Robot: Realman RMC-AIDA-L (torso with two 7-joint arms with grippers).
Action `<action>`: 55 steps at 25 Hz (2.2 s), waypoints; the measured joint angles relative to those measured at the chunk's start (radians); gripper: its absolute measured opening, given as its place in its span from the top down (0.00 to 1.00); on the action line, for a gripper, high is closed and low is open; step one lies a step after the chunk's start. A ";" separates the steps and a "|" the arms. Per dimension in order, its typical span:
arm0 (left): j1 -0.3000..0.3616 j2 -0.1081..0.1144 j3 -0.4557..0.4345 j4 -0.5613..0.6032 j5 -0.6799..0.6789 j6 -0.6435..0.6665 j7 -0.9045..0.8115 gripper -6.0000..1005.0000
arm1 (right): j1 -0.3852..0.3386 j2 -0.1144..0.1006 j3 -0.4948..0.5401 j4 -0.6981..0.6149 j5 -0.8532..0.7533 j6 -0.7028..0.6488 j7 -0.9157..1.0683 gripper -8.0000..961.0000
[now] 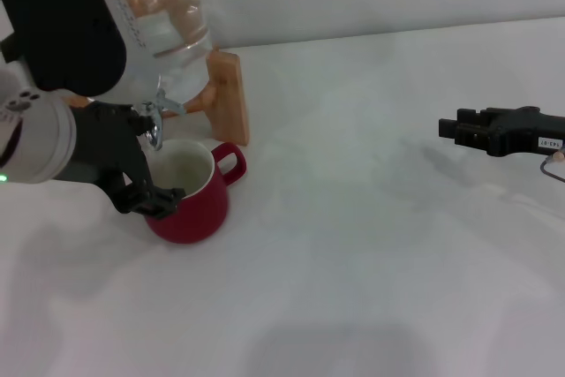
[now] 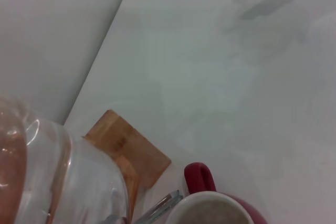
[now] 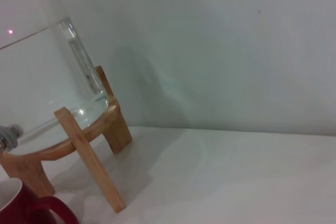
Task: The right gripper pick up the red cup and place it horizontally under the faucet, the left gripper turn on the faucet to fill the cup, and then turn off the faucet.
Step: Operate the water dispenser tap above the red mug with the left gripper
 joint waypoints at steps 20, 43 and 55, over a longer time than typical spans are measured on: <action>-0.026 -0.002 0.034 -0.049 0.024 0.044 0.000 0.12 | -0.001 -0.001 0.000 0.000 0.000 -0.005 0.000 0.54; -0.071 -0.002 0.036 -0.102 0.024 0.073 0.000 0.12 | 0.000 -0.003 0.011 -0.009 0.000 -0.007 0.000 0.54; -0.079 -0.002 0.042 -0.109 0.043 0.085 -0.001 0.12 | 0.000 -0.003 0.012 -0.011 0.000 -0.008 0.000 0.54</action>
